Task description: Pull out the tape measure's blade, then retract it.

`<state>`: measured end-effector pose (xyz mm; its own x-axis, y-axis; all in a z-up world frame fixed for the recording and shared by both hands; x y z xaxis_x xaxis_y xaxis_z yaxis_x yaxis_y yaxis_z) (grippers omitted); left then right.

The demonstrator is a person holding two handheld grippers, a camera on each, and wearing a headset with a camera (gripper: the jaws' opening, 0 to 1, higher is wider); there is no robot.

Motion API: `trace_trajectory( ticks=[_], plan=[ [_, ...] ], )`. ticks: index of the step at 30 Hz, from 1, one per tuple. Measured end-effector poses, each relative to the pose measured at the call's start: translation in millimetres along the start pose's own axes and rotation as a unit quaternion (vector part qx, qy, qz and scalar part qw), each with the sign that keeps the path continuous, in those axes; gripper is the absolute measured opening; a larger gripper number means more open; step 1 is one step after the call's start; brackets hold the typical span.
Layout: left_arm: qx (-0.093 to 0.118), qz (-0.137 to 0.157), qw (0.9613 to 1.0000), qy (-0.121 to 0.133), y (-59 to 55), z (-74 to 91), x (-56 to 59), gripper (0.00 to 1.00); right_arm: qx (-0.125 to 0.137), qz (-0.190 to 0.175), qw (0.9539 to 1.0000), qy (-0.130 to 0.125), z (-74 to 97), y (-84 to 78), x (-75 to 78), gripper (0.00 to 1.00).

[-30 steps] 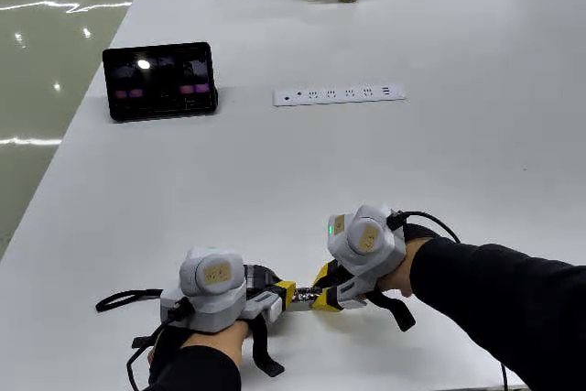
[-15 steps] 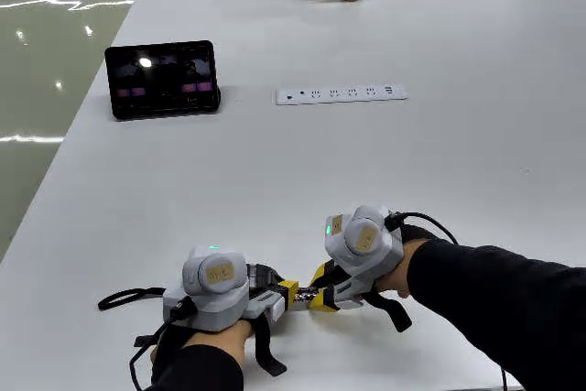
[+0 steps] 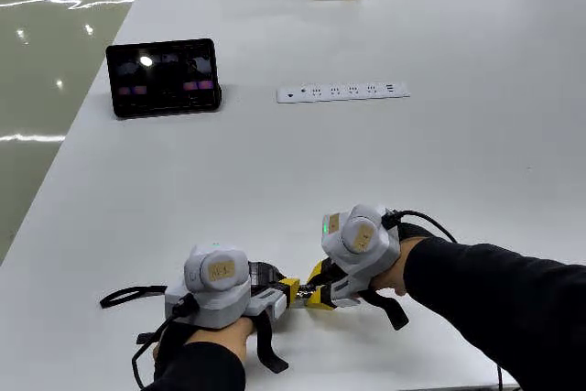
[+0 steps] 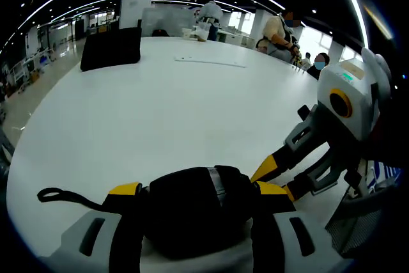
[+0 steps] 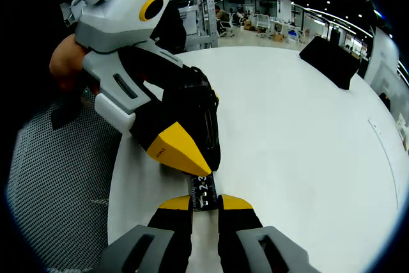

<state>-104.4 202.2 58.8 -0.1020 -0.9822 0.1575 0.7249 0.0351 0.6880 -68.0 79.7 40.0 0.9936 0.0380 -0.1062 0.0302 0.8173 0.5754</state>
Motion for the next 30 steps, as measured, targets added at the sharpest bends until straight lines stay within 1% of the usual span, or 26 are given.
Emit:
trace_trajectory(
  ticks=[30],
  plan=[
    [0.000,0.001,1.0000,-0.001,0.0,-0.2,1.0,0.64,0.010,-0.001,0.9999,0.002,-6.6,8.0,-0.6,0.12]
  ],
)
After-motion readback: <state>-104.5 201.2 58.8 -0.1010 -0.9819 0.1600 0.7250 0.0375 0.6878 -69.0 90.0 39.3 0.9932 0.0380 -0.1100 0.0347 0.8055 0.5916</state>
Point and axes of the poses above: the centre of the closed fingertips' face, and the gripper's own axes: z roughly backward along the fingers, x roughly to its right, y roughly out of its top, the point moved 7 cm from there along z, roughly backward along the fingers, and after that the axes turned 3 degrees about -x, right-handed, at the moved point
